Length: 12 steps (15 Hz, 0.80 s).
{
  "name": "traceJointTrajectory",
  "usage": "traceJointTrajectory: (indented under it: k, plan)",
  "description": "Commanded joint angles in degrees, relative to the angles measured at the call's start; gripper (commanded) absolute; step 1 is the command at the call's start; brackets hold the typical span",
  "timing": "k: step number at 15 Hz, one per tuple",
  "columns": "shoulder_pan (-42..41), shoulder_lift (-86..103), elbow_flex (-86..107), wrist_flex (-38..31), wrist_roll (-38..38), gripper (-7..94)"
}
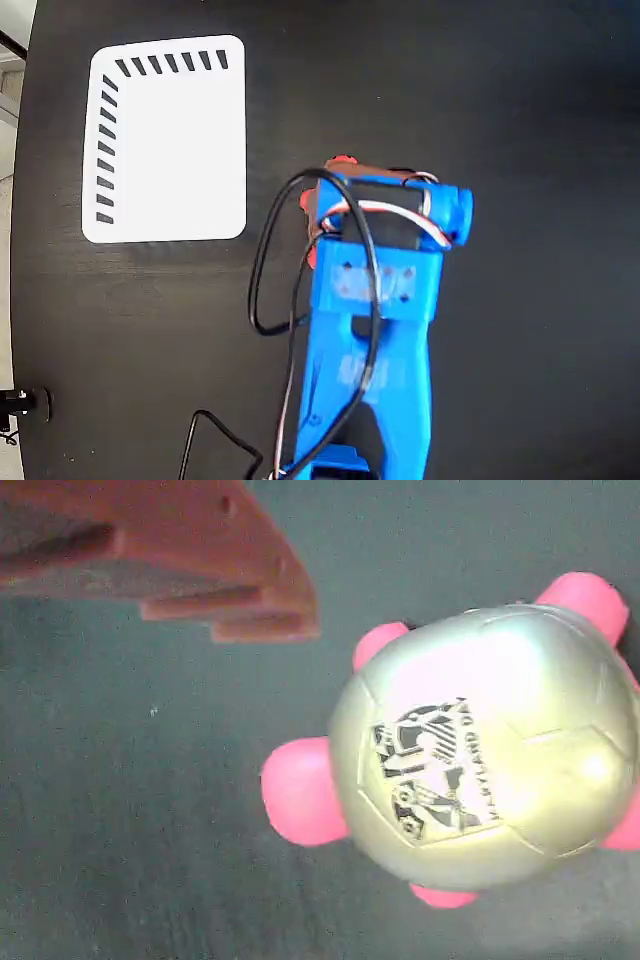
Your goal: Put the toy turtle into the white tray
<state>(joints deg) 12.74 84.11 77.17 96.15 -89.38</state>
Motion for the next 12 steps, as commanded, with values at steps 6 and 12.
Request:
traceJointTrajectory:
  k: [6,12]
  plan:
    - [3.0,-4.0,-2.2,-2.6,-8.3,53]
    - [4.3,-6.3,4.6,-8.3,-12.0,53]
